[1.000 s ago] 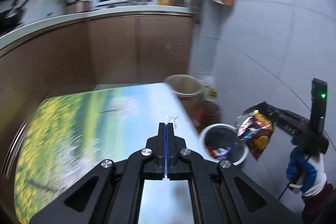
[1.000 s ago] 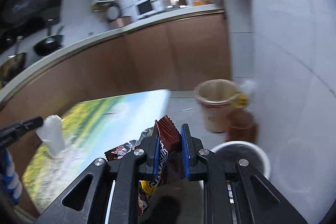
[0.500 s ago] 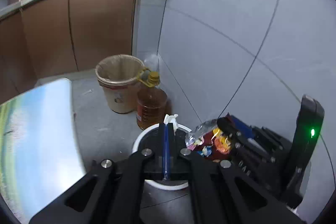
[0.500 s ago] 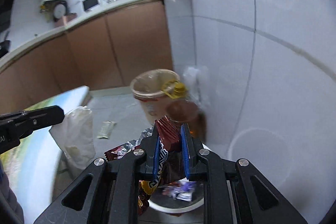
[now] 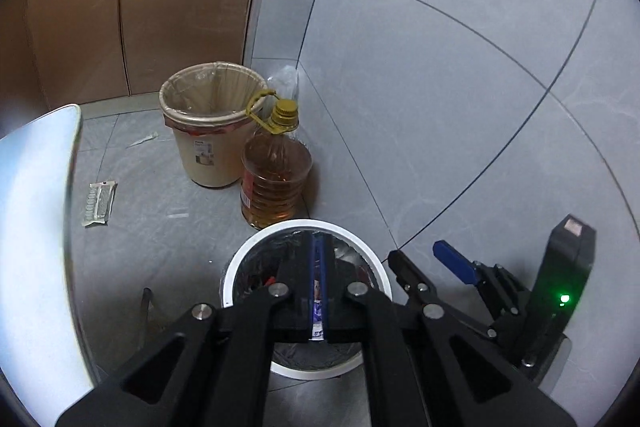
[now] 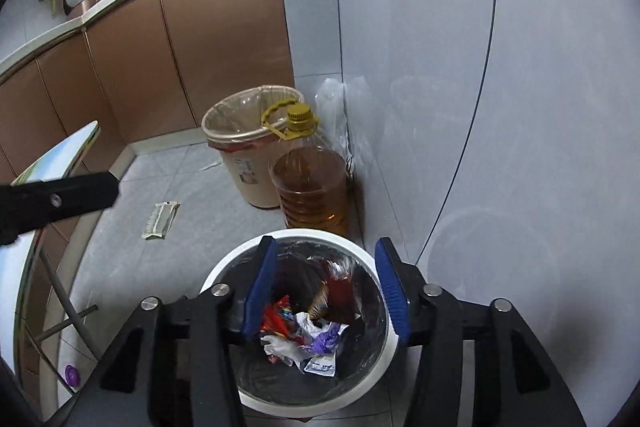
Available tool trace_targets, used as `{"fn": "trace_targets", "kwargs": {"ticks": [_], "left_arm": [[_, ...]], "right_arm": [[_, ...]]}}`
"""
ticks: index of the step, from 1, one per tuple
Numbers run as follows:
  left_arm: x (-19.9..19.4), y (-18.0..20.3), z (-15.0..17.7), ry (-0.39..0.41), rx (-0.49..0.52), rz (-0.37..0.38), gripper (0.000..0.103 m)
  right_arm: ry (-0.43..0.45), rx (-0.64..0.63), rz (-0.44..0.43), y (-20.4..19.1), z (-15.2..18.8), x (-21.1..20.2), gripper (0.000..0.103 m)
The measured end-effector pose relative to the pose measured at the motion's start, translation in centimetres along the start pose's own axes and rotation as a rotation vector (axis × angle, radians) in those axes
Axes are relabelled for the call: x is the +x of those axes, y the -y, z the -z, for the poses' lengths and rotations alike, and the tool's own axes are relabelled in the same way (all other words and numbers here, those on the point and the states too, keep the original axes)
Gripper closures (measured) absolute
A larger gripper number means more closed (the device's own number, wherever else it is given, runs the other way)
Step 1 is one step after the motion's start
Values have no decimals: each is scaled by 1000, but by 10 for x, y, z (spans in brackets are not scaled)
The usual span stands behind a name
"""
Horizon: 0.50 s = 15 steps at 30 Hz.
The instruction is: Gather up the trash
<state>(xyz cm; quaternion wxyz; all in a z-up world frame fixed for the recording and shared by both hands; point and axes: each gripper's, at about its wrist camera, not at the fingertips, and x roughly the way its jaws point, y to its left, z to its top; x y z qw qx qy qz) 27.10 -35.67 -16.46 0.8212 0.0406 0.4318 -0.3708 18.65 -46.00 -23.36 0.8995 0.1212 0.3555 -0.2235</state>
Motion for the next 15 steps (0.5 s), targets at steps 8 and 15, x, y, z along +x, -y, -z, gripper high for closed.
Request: {"fn": "trace_targets", "kwargs": {"ticks": [8, 15], "left_arm": [[-64, -11, 15, 147, -5, -61, 100], [-137, -38, 44, 277, -27, -226, 100]], "right_arm": [[41, 13, -31, -18, -2, -34, 41], [140, -29, -79, -61, -6, -99, 18]]}}
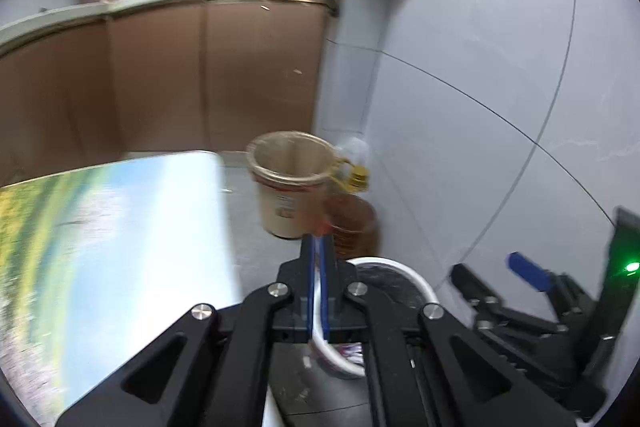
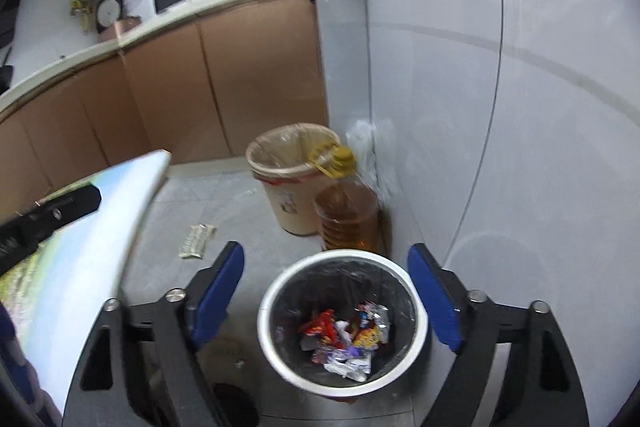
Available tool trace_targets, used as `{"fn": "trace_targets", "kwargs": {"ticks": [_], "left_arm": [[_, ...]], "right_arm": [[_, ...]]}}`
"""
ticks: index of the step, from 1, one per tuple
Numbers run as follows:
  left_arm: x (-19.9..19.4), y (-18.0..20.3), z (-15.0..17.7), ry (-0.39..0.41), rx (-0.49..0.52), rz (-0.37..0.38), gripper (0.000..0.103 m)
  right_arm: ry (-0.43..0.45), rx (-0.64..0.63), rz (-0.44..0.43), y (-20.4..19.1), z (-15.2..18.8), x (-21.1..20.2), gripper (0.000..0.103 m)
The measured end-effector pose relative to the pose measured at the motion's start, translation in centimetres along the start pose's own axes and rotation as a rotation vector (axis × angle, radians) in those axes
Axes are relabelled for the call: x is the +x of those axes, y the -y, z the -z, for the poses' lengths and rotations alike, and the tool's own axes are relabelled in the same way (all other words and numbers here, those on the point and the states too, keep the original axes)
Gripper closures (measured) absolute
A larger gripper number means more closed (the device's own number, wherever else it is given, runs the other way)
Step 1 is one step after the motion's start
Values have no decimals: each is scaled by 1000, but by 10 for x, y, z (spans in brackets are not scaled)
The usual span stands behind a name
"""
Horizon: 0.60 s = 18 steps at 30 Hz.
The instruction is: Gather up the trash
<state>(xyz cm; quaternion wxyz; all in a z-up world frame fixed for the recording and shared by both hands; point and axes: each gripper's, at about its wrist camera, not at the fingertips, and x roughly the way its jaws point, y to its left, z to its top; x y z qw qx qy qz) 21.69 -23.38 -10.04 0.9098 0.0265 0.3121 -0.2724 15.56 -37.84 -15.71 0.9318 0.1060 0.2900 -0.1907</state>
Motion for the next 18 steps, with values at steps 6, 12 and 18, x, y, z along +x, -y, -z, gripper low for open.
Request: {"fn": "trace_targets", "kwargs": {"ticks": [6, 12, 18], "left_arm": [[-58, -35, 15, 14, -1, -99, 69], [-130, -65, 36, 120, -22, -244, 36], [-186, -91, 44, 203, -69, -352, 28]], "right_arm": [[67, -108, -82, -60, -2, -61, 6], [134, -186, -148, -107, 2, -114, 0], [184, -228, -185, -135, 3, -150, 0]]}}
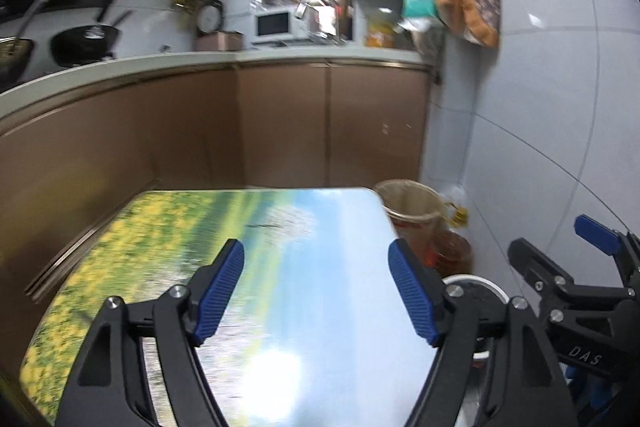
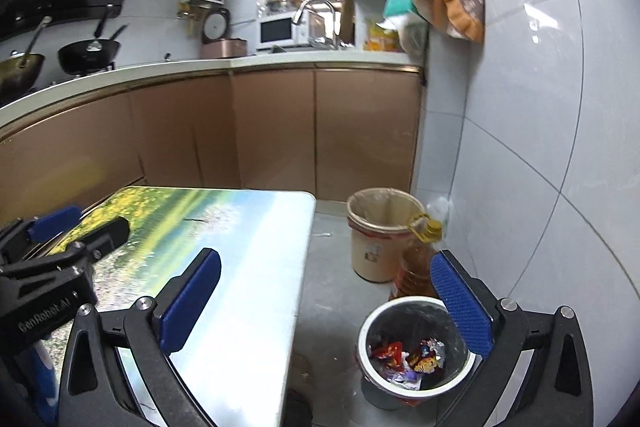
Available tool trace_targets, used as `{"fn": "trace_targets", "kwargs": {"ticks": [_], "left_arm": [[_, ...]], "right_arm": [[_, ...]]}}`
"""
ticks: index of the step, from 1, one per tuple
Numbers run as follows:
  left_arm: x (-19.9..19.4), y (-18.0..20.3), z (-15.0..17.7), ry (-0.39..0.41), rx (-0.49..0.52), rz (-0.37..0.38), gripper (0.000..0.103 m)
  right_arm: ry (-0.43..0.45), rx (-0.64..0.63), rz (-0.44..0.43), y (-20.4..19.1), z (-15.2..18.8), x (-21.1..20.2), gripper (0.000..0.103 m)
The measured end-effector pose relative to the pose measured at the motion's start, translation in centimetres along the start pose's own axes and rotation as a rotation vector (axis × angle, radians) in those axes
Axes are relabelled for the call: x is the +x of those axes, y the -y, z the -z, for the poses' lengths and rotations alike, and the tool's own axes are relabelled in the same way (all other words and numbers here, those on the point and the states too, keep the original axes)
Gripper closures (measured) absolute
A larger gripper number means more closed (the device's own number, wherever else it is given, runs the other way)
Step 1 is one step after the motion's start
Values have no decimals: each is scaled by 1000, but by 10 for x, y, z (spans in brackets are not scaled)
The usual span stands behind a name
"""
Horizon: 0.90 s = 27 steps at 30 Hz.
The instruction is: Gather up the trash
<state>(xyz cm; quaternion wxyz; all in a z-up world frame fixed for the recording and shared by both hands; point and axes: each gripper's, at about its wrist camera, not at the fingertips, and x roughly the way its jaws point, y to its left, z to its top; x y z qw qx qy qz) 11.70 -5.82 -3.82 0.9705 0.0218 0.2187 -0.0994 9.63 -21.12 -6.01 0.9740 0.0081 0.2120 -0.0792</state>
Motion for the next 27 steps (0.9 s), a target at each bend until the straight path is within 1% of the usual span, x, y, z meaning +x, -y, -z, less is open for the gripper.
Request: {"fn": "trace_targets", "kwargs": {"ticks": [3, 7, 13, 19, 27], "left_arm": [[-15, -16, -2, 23, -17, -52, 26], [-33, -36, 0, 46, -43, -123, 24], [-55, -52, 4, 68, -64, -180, 24], [-75, -65, 7, 86, -93, -216, 21], [-105, -69, 6, 130, -106, -236, 17]], "right_arm": [[18, -10, -9, -8, -3, -9, 0], [33, -22, -14, -16, -4, -21, 0], [58, -40, -22, -23, -8, -39, 0], [105, -53, -21, -29, -13, -64, 0], [173, -71, -24, -32, -19, -98, 0]]}}
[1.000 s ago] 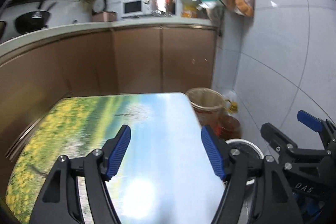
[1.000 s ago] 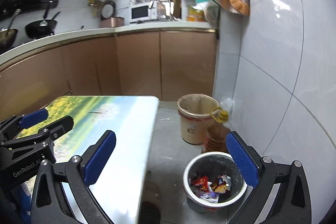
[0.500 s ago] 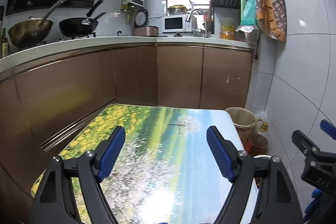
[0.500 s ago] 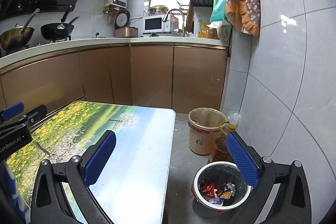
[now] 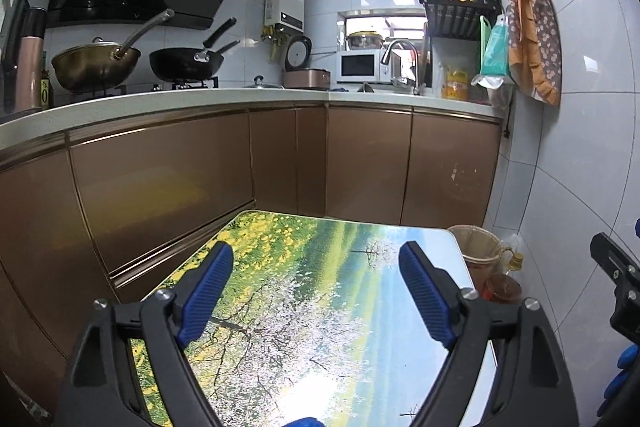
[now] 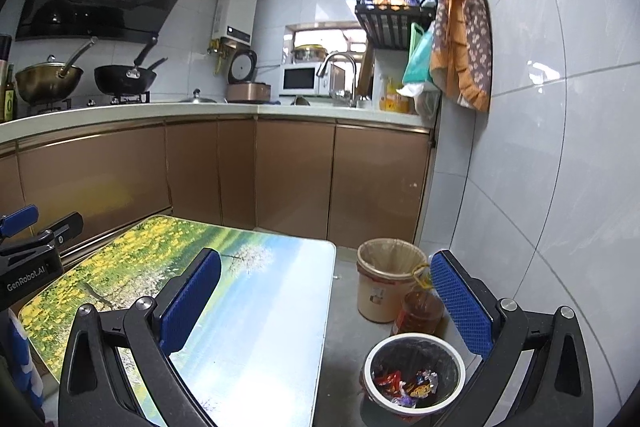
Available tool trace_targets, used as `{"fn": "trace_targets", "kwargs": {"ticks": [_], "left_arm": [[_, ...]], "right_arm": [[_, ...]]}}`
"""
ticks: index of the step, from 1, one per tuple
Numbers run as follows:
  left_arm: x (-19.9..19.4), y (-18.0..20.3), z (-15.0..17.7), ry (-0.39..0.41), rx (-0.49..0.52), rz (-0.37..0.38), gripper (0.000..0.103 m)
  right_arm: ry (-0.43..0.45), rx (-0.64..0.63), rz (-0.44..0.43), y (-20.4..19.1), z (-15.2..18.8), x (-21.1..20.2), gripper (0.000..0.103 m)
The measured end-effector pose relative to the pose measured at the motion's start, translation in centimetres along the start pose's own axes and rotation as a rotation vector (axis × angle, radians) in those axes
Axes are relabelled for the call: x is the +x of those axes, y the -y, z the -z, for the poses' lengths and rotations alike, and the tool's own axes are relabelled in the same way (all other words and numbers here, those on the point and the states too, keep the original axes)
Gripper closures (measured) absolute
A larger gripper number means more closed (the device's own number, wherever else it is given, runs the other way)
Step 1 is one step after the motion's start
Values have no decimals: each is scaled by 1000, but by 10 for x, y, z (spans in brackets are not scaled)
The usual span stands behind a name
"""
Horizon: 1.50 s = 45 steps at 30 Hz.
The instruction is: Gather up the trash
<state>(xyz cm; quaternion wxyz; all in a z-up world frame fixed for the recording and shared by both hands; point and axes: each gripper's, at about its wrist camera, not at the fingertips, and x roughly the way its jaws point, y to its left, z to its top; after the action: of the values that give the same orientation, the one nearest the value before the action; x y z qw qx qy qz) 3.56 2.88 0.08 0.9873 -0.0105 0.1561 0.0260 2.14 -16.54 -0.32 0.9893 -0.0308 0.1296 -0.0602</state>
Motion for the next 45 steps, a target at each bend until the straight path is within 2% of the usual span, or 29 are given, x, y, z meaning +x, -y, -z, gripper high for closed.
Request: {"fn": "trace_targets", "kwargs": {"ticks": [25, 45], "left_arm": [[-50, -7, -2, 78, -10, -28, 15], [-59, -10, 0, 98, -2, -27, 15]], "right_arm": [[84, -3, -9, -2, -6, -50, 0], [93, -16, -12, -7, -8, -60, 0]]}}
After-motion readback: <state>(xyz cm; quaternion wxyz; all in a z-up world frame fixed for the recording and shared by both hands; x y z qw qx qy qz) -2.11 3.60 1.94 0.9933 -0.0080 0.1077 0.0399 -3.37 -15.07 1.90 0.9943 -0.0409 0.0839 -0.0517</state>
